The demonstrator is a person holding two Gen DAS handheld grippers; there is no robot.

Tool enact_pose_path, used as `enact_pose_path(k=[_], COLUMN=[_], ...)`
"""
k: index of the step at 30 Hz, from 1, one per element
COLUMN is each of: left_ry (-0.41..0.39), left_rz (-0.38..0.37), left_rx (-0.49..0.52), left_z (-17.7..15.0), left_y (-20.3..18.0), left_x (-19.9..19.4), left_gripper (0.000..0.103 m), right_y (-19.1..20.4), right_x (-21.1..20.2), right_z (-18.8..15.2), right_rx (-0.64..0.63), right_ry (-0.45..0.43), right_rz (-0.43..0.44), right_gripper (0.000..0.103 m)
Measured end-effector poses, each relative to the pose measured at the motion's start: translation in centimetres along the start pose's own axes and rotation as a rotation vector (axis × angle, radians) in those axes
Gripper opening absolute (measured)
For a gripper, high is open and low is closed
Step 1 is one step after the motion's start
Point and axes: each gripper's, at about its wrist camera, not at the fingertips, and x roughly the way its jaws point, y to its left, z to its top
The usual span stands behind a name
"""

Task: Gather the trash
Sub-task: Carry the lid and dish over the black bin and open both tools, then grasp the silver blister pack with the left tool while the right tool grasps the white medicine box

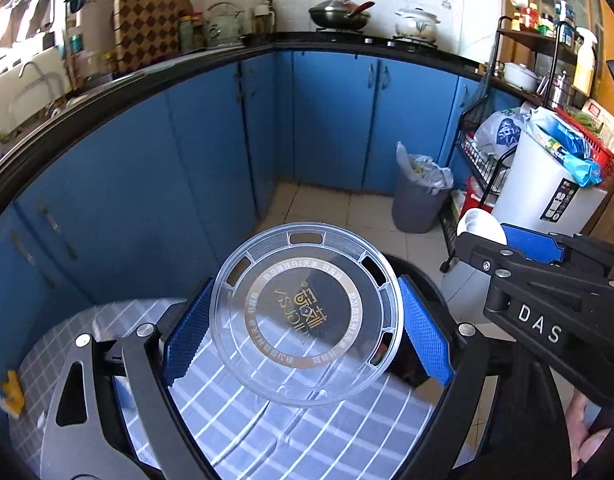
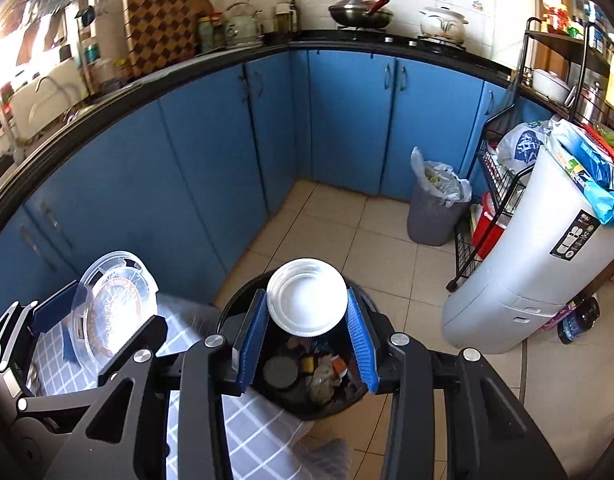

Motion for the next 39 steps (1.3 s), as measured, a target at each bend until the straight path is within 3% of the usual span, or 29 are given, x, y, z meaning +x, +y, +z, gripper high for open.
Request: enact_pose_path(k=[9, 13, 15, 16, 17, 31, 39], left_ry=[-0.020, -0.010, -0.006, -0.004, -0.002, 0.030, 0.061], left_rz=[-0.010, -0.011, -0.007, -0.008, -0.007, 0.052, 0.164], left_rx=[0.015, -0.014, -0.022, -0.022, -0.022, -0.083, -0.187], left_z=[2.7, 3.0, 2.9, 2.9, 2.8, -0.3, -5.2], left_y=[-1.0, -0.8, -0.7, -0.6, -0.6, 3.6, 9.5], left_x=[2.8, 3.5, 3.4, 3.4, 3.3, -0.2, -5.2], left_gripper=[0.090, 0.099, 0.099, 0.099, 0.099, 0.099, 0.099], right_y=[-1.1, -1.6, -1.9, -2.0, -2.1, 0.6, 8.2], right_x=[1.3, 1.6, 1.5, 1.3, 1.0, -0.5, -1.9], right_z=[1.8, 2.3, 2.3, 2.3, 2.2, 0.7, -2.7], right_rx=[0.036, 0.053, 0.069, 0.074, 0.075, 0.056, -0.070], right_ry=[-0.039, -0.039, -0.040, -0.050, -0.068, -0.038, 0.015], right_rz=[-0.022, -0.031, -0.035, -0.043, -0.051, -0.021, 0.089], right_gripper=[0.039, 0.040, 0.053, 0.067, 0.070, 0.070, 0.070])
